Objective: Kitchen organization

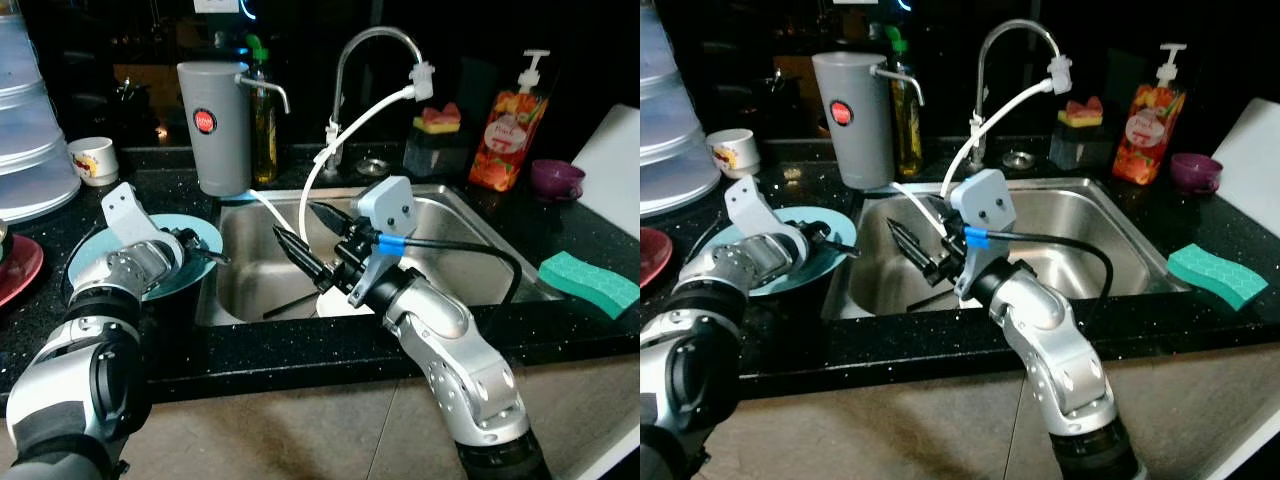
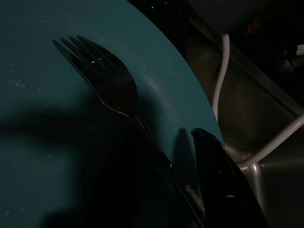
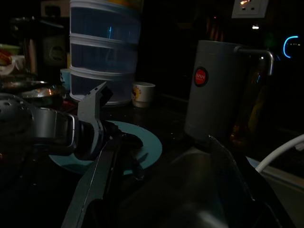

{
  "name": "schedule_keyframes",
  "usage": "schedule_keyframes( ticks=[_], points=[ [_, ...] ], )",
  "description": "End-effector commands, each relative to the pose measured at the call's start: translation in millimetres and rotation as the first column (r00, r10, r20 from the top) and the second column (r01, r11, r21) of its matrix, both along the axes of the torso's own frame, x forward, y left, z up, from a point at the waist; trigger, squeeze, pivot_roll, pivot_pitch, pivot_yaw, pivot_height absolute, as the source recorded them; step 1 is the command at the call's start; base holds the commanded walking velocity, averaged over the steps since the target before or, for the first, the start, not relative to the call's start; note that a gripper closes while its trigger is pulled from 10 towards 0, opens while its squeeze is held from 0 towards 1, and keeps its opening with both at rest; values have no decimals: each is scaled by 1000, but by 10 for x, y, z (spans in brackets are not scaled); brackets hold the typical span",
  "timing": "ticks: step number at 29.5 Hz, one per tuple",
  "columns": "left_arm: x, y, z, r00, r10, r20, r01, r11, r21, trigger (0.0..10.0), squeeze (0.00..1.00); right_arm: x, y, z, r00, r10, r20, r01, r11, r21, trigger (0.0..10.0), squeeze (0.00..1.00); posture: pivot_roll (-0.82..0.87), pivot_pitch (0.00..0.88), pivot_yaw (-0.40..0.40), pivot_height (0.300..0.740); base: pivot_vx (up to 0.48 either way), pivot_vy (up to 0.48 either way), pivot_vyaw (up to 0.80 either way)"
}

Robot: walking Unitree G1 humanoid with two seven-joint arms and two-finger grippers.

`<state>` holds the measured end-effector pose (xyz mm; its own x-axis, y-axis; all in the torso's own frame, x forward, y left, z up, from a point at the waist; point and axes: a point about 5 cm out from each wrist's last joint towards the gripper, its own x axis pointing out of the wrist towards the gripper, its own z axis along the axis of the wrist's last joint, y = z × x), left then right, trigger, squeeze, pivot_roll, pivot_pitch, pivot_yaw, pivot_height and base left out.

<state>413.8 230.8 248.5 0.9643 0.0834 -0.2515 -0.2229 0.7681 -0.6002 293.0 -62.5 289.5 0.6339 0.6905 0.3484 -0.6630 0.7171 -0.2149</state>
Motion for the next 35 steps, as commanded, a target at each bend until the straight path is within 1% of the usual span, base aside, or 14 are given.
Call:
schedule_keyframes(
  ticks=[1,2,4,5,6,7,18,22,23,24,27,28,33,35],
  points=[
    [-46,29,-251,994,9,-107,-11,1000,-18,10000,0,-47,12,3,1000,20,-8,-19,1000,19,10000,0,43,196,8,740,0,0,0],
    [-50,42,-262,994,11,-109,-13,1000,-18,9608,0,-64,20,1,1000,24,-11,-23,999,24,10000,0,46,212,13,740,0,0,0],
    [-59,70,-276,993,17,-113,-20,1000,-20,7020,0,-88,36,-11,999,30,-18,-29,999,32,10000,0,49,222,15,740,0,0,0],
    [-63,84,-280,993,20,-113,-23,999,-22,6510,0,-97,43,-16,999,32,-23,-31,999,34,10000,0,51,232,16,740,0,0,0],
    [-65,93,-285,993,23,-114,-26,999,-23,4588,0,-99,45,-22,999,33,-26,-32,999,35,10000,0,51,232,16,740,0,0,0],
    [-70,106,-289,993,27,-116,-30,999,-25,0,0,-100,49,-30,999,34,-31,-33,999,37,10000,0,53,241,17,740,0,0,0],
    [-101,225,-301,992,64,-110,-67,997,-28,0,0,-89,35,-44,998,31,-58,-28,998,53,10000,0,57,233,8,740,0,0,0],
    [-80,315,-104,994,106,-4,-105,991,77,0,0,-69,24,-24,998,29,-51,-26,998,54,10000,0,54,205,0,740,0,0,0],
    [-79,358,-12,990,133,38,-137,983,120,2431,0,-65,21,-15,998,28,-48,-25,998,54,10000,0,54,205,0,740,0,0,0],
    [-78,381,70,986,148,75,-158,975,155,10000,0,-59,18,-9,999,27,-46,-24,998,55,10000,0,54,192,-4,740,0,0,0],
    [-87,433,231,972,179,155,-210,953,216,10000,0,-47,10,2,999,24,-42,-22,998,55,10000,0,54,180,-9,740,0,0,0],
    [-102,460,387,955,189,229,-242,942,232,10000,0,-37,3,15,999,21,-37,-19,998,56,10000,0,54,172,-13,740,0,0,0],
    [-145,424,668,924,129,361,-205,962,180,10000,0,-14,0,62,1000,21,-20,-20,998,57,10000,0,62,145,-27,740,0,0,0],
    [-151,411,696,919,117,375,-193,966,173,10000,0,-9,2,71,1000,21,-17,-20,998,58,10000,0,62,143,-29,740,0,0,0]
  ],
)
